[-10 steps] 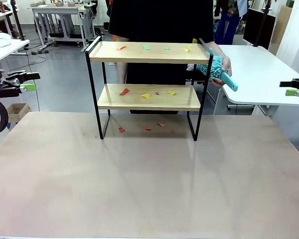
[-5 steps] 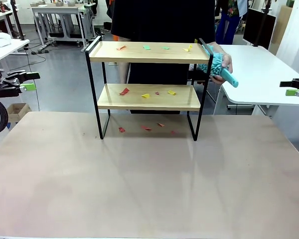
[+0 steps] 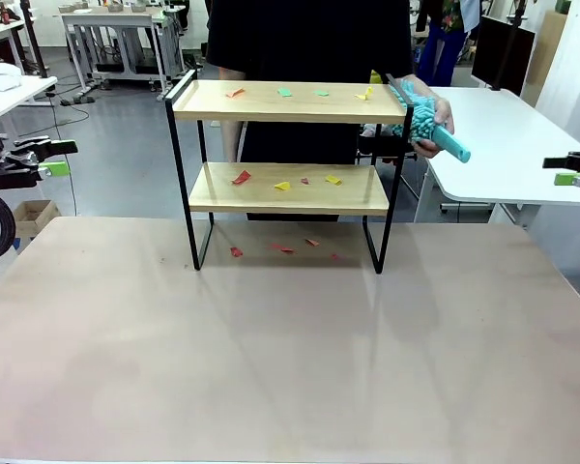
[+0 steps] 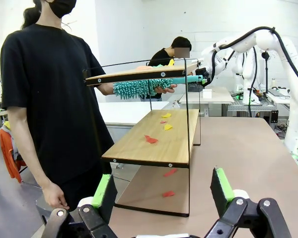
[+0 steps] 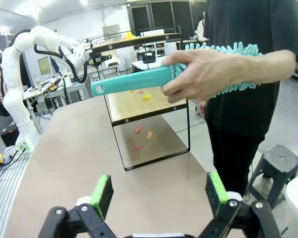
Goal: Clean the shelf.
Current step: Pick up the Duster handed by the human.
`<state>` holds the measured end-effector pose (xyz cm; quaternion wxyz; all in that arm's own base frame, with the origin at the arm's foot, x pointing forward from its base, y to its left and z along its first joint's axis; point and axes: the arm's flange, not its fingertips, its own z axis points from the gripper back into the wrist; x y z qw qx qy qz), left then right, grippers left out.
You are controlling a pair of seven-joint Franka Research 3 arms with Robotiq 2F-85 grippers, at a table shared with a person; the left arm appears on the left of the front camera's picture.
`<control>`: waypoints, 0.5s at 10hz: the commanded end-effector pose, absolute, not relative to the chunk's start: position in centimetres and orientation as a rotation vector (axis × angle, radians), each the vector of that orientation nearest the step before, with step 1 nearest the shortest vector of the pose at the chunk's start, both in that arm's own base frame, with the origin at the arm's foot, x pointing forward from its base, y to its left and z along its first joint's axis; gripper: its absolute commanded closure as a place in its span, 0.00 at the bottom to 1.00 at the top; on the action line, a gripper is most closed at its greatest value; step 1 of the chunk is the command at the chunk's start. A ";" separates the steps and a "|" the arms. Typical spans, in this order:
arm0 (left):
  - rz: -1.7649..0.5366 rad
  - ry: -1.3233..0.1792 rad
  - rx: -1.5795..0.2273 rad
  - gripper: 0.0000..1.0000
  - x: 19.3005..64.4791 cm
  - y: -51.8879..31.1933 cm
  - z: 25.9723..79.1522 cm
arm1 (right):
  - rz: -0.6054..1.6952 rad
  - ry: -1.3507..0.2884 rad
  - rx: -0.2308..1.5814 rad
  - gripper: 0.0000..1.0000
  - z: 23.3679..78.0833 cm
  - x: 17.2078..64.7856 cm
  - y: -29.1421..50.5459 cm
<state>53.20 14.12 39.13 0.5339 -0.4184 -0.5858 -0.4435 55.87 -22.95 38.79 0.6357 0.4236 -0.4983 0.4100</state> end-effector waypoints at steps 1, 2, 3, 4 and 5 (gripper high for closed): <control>-1.070 -1.402 -0.990 0.00 53.1 14.2 39.4 | 0.875 -1.118 0.916 0.00 44.9 55.2 -22.5; -1.070 -1.402 -0.990 0.00 53.1 14.2 39.4 | 0.840 -1.084 0.877 0.00 48.2 55.0 -21.6; -1.070 -1.402 -0.990 0.00 53.1 14.2 39.4 | 0.851 -1.023 0.825 0.00 50.9 54.7 -20.4; -1.070 -1.402 -0.990 0.00 53.1 14.2 39.4 | 0.818 -0.992 0.767 0.00 53.4 54.4 -18.9; -1.070 -1.402 -0.990 0.00 53.1 14.2 39.4 | 0.737 -0.923 0.721 0.00 55.3 53.9 -16.7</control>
